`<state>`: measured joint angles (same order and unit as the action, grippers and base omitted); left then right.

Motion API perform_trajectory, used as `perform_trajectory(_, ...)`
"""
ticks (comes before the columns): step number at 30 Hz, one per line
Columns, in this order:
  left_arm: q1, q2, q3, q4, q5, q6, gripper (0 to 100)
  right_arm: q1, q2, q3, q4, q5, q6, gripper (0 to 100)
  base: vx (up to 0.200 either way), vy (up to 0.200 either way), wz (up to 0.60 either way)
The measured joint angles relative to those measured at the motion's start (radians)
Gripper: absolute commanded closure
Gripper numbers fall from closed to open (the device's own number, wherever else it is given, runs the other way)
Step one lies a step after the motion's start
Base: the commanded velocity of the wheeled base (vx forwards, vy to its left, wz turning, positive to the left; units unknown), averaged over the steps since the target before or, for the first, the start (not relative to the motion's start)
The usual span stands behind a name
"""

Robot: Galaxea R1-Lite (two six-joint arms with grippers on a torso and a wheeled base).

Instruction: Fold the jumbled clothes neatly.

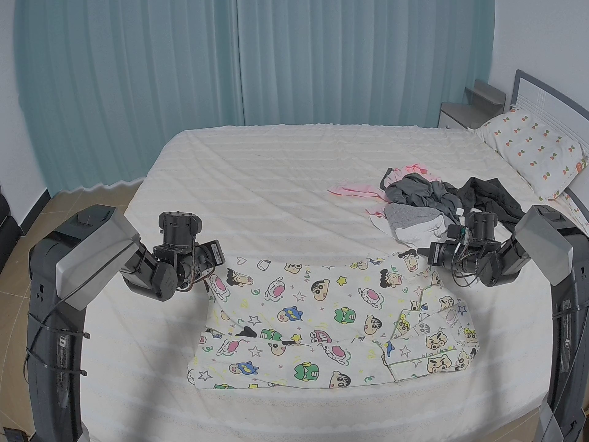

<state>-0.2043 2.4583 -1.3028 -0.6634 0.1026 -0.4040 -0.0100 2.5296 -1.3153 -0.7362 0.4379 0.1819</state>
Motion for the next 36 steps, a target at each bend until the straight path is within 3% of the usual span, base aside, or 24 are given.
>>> perform_trajectory(7,0.000,-0.019,0.006,0.000,0.002,0.002,100,-0.016,-0.016,0.057,-0.131,0.029,0.108,100,0.000,0.000,0.00)
perform_trajectory(13,0.000,-0.037,0.020,0.000,0.006,0.006,100,-0.025,-0.053,0.118,-0.150,0.083,0.127,100,0.000,0.000,0.00)
perform_trajectory(27,0.000,-0.095,0.138,-0.015,0.003,0.036,100,-0.060,-0.166,0.317,-0.201,0.190,0.110,100,0.000,0.000,0.00)
perform_trajectory(36,-0.004,-0.136,0.305,-0.158,-0.005,0.056,100,-0.081,-0.219,0.472,-0.220,0.228,0.005,100,0.000,0.000,0.00)
